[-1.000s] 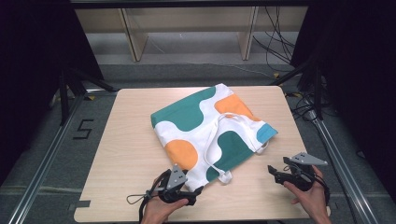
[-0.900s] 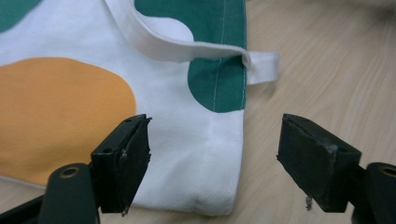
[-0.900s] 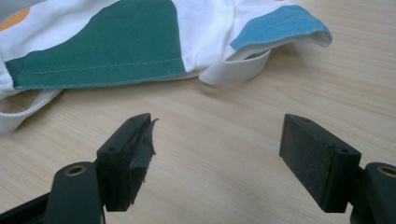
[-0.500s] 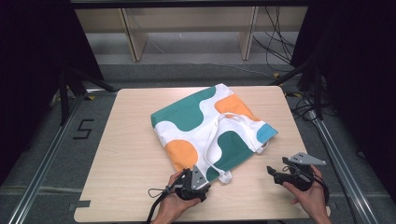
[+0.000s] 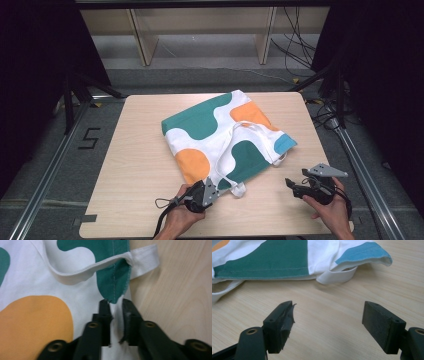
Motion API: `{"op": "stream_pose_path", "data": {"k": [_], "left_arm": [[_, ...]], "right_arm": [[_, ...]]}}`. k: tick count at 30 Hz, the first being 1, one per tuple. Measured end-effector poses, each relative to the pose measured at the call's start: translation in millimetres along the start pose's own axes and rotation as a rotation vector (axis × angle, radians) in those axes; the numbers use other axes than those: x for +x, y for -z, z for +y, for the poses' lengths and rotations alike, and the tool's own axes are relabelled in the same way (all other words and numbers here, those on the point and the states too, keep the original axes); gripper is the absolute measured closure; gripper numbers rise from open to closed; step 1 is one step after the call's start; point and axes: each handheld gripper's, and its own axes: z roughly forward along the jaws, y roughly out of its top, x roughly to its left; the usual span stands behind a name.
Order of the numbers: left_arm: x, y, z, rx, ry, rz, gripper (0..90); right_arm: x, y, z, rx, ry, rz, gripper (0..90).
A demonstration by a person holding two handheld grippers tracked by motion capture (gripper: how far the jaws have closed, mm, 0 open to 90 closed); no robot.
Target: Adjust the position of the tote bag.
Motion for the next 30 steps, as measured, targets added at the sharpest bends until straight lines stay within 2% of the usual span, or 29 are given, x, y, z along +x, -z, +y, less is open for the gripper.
{"op": "stream_pose_path", "data": {"k": [1,2,4,5,6,7,8,10,11,12,14,15,16,17,19,20,22,23,24,25,26,27,28,29,30], "left_arm": [[0.0,0.0,0.0,0.000,0.000,0.000,86.5],[1.7,4.3,-1.7,0.003,-0.026,0.010,87.1],[8.2,10.8,-6.6,0.007,-0.014,0.017,87.4],[8.2,10.8,-6.6,0.007,-0.014,0.017,87.5],[16.8,19.5,-15.2,0.012,0.014,0.028,87.7],[16.8,19.5,-15.2,0.012,0.014,0.028,87.7],[24.6,27.7,-26.4,0.001,0.032,0.055,87.7],[29.1,31.4,-32.4,0.000,0.048,0.064,87.7],[34.7,36.1,-39.5,0.011,0.069,0.079,87.7],[38.5,39.4,-45.1,0.016,0.081,0.089,87.7],[48.2,47.7,-57.8,0.018,0.108,0.122,87.4],[48.2,47.7,-57.8,0.018,0.108,0.122,87.4],[54.9,52.5,-62.7,-0.004,0.154,0.134,87.4],[56.8,54.0,-63.1,-0.022,0.184,0.135,87.4],[61.0,57.0,-61.9,-0.027,0.188,0.139,87.5],[62.0,56.2,-60.8,-0.045,0.208,0.144,87.6],[64.3,57.9,-60.3,-0.030,0.198,0.139,87.7],[64.3,57.0,-60.5,-0.048,0.227,0.131,87.7],[65.5,57.4,-60.4,-0.059,0.232,0.140,87.7],[65.8,57.5,-60.0,-0.070,0.250,0.141,87.7],[67.1,58.3,-60.5,-0.070,0.241,0.139,87.7],[69.2,58.1,-60.5,-0.079,0.219,0.145,87.7],[69.2,58.1,-60.5,-0.079,0.219,0.145,87.7],[67.4,59.1,-61.0,-0.069,0.255,0.142,87.6],[72.0,59.1,-61.2,-0.078,0.215,0.147,87.6]], "right_arm": [[0.2,-0.6,-0.1,-0.005,-0.008,0.004,26.2],[-0.3,-0.4,0.3,-0.007,0.001,-0.007,26.3],[-0.1,-0.3,-0.1,-0.006,0.006,-0.002,27.9],[1.2,-0.7,-0.8,0.006,-0.019,0.026,28.3],[1.0,-0.4,-1.2,0.000,-0.013,0.027,28.4],[0.1,-0.5,-0.9,-0.011,0.005,0.013,28.6],[-0.9,-0.7,-0.5,-0.010,0.021,0.012,28.9],[0.0,-0.8,-0.8,-0.010,0.019,0.007,29.8],[-0.1,-0.5,-1.1,-0.007,0.029,0.004,30.8],[1.2,1.3,-1.1,0.003,0.014,0.019,31.2],[1.0,0.2,-1.0,-0.018,0.041,0.001,31.8],[1.0,0.2,-1.0,-0.018,0.041,0.001,31.8],[2.8,-0.4,-1.0,0.004,0.047,0.015,32.1],[3.1,-1.2,-0.6,-0.014,0.058,0.007,32.0],[7.1,-2.2,1.7,-0.007,0.061,0.008,32.1],[8.4,-4.0,2.8,-0.017,0.088,0.007,32.0],[13.4,-6.6,5.0,-0.012,0.102,0.003,31.7],[15.3,-9.1,6.8,-0.014,0.120,0.009,31.2],[18.5,-11.1,9.0,-0.006,0.122,0.017,30.9],[20.1,-14.9,10.4,-0.028,0.155,0.000,30.9],[21.9,-17.3,12.2,-0.021,0.174,0.001,30.6],[24.5,-19.1,13.4,-0.021,0.173,0.008,30.6],[24.5,-19.1,13.4,-0.021,0.173,0.008,30.6],[29.0,-23.5,17.4,-0.028,0.180,-0.001,30.4],[29.9,-24.6,19.0,-0.025,0.191,-0.010,30.0]]}}
